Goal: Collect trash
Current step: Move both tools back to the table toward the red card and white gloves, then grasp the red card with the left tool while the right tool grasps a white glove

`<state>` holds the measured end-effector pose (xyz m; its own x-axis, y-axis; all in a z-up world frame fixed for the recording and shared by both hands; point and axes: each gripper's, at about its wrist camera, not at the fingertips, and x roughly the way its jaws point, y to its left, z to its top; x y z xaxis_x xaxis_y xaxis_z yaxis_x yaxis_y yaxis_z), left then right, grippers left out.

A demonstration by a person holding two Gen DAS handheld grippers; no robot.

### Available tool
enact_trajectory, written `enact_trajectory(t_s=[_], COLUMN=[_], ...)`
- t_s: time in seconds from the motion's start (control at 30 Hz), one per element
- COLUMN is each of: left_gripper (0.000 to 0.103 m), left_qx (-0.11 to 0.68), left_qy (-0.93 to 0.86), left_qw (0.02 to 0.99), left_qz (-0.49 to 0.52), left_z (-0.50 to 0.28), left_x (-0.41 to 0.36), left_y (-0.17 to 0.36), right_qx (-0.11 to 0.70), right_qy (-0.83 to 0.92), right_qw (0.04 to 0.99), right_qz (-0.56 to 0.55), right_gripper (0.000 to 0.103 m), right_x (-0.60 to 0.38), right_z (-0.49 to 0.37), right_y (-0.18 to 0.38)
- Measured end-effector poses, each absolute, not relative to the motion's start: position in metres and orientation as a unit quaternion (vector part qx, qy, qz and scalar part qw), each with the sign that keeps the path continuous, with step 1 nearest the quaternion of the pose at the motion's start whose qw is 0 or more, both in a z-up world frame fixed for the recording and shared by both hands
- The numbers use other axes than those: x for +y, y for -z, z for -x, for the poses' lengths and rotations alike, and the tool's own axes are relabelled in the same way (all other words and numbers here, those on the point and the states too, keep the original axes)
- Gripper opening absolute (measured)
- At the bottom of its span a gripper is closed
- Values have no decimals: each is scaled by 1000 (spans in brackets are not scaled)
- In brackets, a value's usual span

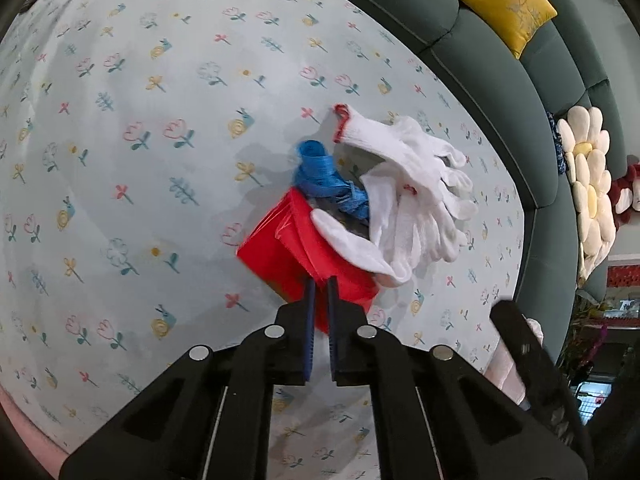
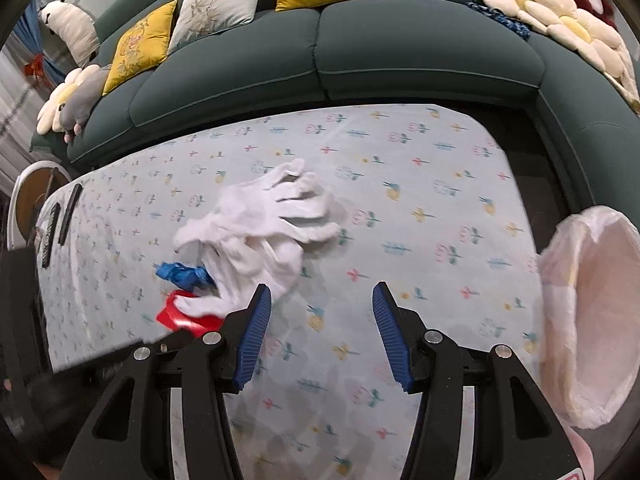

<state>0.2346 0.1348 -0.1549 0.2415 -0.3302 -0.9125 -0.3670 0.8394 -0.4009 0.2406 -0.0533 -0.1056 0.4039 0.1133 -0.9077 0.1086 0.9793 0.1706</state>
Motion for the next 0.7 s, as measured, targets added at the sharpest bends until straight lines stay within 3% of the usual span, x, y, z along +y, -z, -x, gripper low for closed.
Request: enact_trajectory(t_s=[0.3,0.4,0.47,0.53,0.7], left_gripper=[2,2,2,2,0], left_qx=[624,630,632,633,633], left_qy=[-23,-26,-28,-29,-23], left_qw=[741,738,735,737,737], left_qz=[248,241,242,235,236], left_z=[-218,-212,-209,-206,-197], left_x=[158,166,171,174,180], left_y=[159,166,169,170,171], right_qx=[558,577,590,605,607], right_qy=[-32,-33,-30,-30,-36], right_qw=[825,808,798,785,784], right_qz=[-83,-109,-121,-133,-125], right_gripper=[51,38,18,4,3], right_x=[-12,-10,-11,-13,-12], right_z=[-274,-283,-285,-284,-267], right_y=[128,145,157,169,174])
